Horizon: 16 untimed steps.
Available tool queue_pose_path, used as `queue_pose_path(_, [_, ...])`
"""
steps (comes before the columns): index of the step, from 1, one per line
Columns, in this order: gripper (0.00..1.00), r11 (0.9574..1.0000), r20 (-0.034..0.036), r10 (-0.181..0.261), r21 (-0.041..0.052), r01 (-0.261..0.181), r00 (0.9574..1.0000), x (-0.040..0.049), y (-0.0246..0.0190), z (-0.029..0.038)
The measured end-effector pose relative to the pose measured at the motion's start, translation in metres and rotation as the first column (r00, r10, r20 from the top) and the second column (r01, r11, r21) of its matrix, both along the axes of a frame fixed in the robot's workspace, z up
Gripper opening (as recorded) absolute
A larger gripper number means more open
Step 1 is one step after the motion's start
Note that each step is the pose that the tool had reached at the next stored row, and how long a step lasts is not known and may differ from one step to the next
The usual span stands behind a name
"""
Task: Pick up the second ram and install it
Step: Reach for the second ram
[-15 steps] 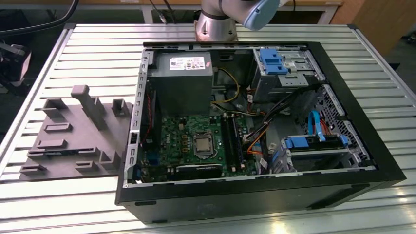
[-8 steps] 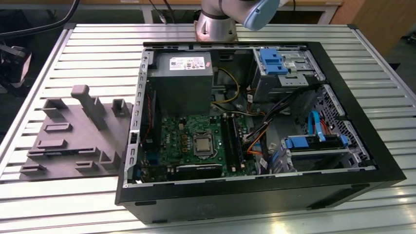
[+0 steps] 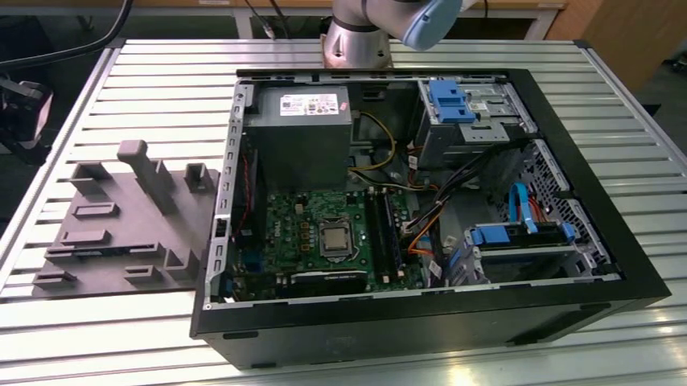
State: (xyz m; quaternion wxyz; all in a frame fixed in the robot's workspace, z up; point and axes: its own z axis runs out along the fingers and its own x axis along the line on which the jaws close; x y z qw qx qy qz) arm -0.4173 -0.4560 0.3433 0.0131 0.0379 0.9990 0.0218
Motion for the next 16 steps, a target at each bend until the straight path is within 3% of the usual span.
queue_pose_path(16, [0.11,1.0000,-0.0002,0.000,0.0000,0.000,1.0000,-0.0005,-0.0078,-0.0100])
